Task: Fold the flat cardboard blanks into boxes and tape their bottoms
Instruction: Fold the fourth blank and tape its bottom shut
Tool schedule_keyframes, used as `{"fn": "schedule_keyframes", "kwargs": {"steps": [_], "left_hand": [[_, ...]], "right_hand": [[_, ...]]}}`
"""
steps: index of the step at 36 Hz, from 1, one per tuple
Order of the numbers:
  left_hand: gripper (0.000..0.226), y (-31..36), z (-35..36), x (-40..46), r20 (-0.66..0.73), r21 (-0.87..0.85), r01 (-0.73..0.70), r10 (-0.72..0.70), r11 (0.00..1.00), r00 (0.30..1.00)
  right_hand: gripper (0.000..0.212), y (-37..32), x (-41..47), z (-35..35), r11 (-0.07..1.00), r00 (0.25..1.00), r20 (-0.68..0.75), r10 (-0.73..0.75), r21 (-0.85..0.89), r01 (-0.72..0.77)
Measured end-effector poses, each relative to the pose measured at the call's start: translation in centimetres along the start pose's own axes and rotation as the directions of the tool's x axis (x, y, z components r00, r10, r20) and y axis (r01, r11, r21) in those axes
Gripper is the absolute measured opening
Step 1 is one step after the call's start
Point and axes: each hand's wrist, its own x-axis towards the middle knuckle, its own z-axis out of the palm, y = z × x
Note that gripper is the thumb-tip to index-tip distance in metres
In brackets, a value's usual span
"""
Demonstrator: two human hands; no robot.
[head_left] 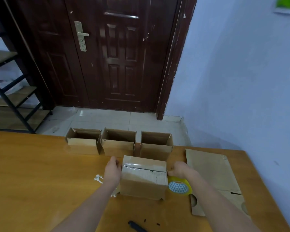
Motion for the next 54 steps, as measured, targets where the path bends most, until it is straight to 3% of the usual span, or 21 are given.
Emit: {"fn": "schedule_keyframes", "kwargs": {"steps": [3,8,11,14,19,26,30,33,35,37,39,42,46,49,52,54], "left_hand": [[0.012,-0.2,0.0,-0.6,-0.029,-0.064,-0.071,0.069,0.995,0.997],[0.026,0.6,-1.0,-1.2,-0.006,-0.127,-0.021,0.021,0.992,1.0],[0.038,1.9,-0.7,-2.2,0.088,-0.054,-0.014,0.019,0.998,0.996],[0.049,2.9,0.2,-2.9,0.112,0.127,-0.011,-0.003,0.992,0.994],[0.054,4.0,1.2,-3.5,0.104,0.196,0.113,-0.135,0.974,0.985],[0.04,3.3,1.7,-3.3,-0.007,0.16,0.12,-0.121,0.98,0.993],[0.036,3.4,1.9,-3.8,0.008,0.273,0.052,-0.056,0.96,0.998],[0.081,3.8,2.1,-3.9,0.008,0.536,-0.218,0.253,0.816,0.967],[0.086,4.4,2.4,-3.8,0.088,0.603,-0.346,0.371,0.718,0.924],[0.073,5.3,2.9,-3.7,0.175,0.642,-0.36,0.327,0.677,0.929],[0.06,6.4,3.8,-4.1,0.181,0.656,-0.278,0.212,0.702,0.96],[0.075,7.0,5.9,-5.1,0.133,0.647,-0.149,0.082,0.747,0.988],[0.099,6.4,7.0,-5.4,0.082,0.659,-0.133,0.104,0.74,0.991],[0.103,6.5,6.7,-5.1,0.114,0.678,-0.146,0.093,0.721,0.989],[0.088,6.9,6.8,-4.8,0.173,0.701,-0.194,0.1,0.687,0.98],[0.069,7.0,7.0,-4.8,0.288,0.691,-0.341,0.189,0.638,0.939]], "right_hand": [[0.035,0.1,-0.2,0.1,1.0,1.0,-0.007,0.0,0.004,0.0],[0.038,0.2,-0.5,0.4,1.0,1.0,-0.016,-0.005,0.028,0.005],[0.037,0.1,-0.8,0.4,0.999,1.0,-0.026,-0.001,0.033,0.002],[0.038,0.1,-1.0,0.5,1.0,0.999,-0.038,0.008,0.027,-0.006],[0.044,0.0,-1.2,0.8,0.999,0.998,-0.049,0.025,0.029,-0.024],[0.046,0.2,-1.7,1.0,0.998,0.997,-0.057,0.043,0.057,-0.039],[0.046,0.4,-2.0,1.1,0.997,0.997,-0.066,0.035,0.075,-0.03],[0.042,0.3,-2.2,1.1,0.998,0.997,-0.07,0.026,0.063,-0.021],[0.043,0.3,-2.4,1.1,0.999,0.997,-0.078,0.019,0.044,-0.015],[0.042,0.3,-2.6,1.1,0.999,0.995,-0.096,0.013,0.036,-0.009],[0.042,0.4,-2.6,1.3,0.999,0.995,-0.101,0.007,0.039,-0.003],[0.042,0.5,-2.7,1.5,0.999,0.995,-0.102,0.001,0.041,0.003],[0.042,0.9,-2.9,1.7,0.998,0.993,-0.115,-0.011,0.053,0.017],[0.036,1.0,-2.6,1.9,0.998,0.991,-0.133,-0.024,0.049,0.03],[0.035,1.1,-2.4,2.1,0.997,0.99,-0.139,-0.039,0.055,0.047],[0.037,1.3,-2.3,2.2,0.997,0.988,-0.145,-0.05,0.053,0.059]]}}
